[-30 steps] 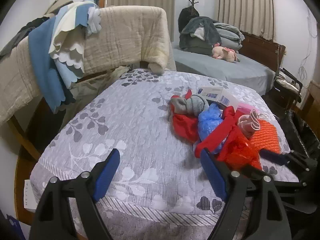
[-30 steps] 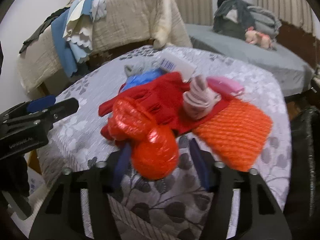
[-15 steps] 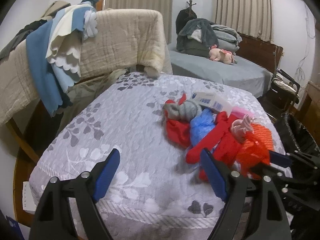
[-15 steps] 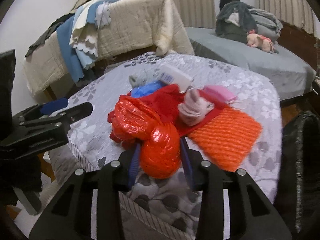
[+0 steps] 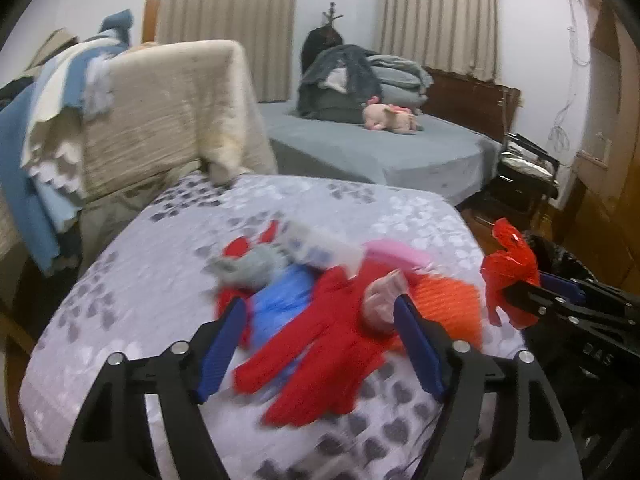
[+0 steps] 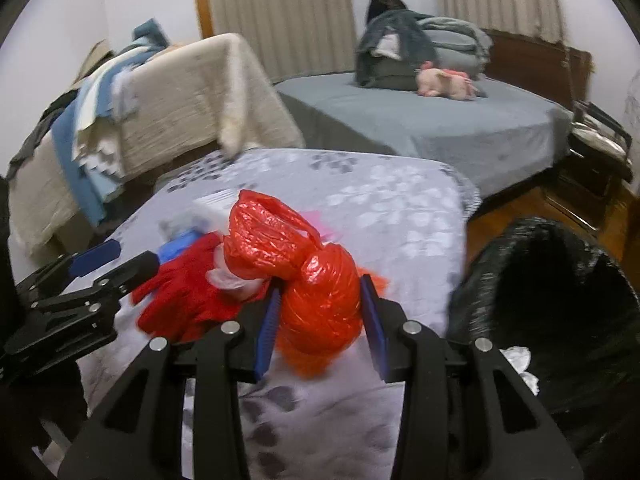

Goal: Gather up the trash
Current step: 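Lift the red bag with the right gripper while the left gripper grasps the pink sock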

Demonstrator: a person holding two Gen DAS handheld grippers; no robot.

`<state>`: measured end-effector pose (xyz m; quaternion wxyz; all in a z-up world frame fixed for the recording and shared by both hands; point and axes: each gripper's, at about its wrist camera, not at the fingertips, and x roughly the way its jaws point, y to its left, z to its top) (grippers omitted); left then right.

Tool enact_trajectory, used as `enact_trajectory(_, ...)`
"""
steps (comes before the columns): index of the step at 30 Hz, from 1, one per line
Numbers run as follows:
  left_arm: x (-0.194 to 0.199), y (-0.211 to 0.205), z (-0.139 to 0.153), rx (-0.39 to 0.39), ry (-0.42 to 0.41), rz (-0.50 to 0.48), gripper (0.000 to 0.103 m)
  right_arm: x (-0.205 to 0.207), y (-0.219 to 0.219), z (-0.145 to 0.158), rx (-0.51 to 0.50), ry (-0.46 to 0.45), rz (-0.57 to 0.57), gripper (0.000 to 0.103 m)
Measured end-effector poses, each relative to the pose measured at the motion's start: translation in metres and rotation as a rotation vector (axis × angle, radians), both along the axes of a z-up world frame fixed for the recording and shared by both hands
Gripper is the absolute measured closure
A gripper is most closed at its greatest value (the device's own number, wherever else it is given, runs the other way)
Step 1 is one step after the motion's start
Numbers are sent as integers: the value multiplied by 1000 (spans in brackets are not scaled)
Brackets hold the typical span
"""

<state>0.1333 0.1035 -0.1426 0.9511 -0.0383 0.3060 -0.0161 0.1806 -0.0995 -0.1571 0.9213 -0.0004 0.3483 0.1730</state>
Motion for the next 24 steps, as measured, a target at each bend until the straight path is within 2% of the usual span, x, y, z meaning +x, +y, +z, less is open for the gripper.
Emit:
enact_trajectory(9,43,-45,-18,22,33,-97,43,27,-35,-7,23,12,-87,66)
enact_trajectory(15,57,-52,-36,38,81,-85,43,33,-41,-14,32,29,-95,66)
enact_trajectory(17,60,-53,-41,42,93,-83,47,34,-42,-18,33,38,-97,66)
enact_trajectory(19,63,-52,-44,41,106,-86,60,34,-41,-20,32,45,-97,65)
enact_trajectory(21,65,-53,-47,43,117,-86,66,34,-40,-20,29,46,-96,65)
enact_trajectory(24,64,-53,-44,36,111,-85,68,33,-40,-19,23,43,-94,65)
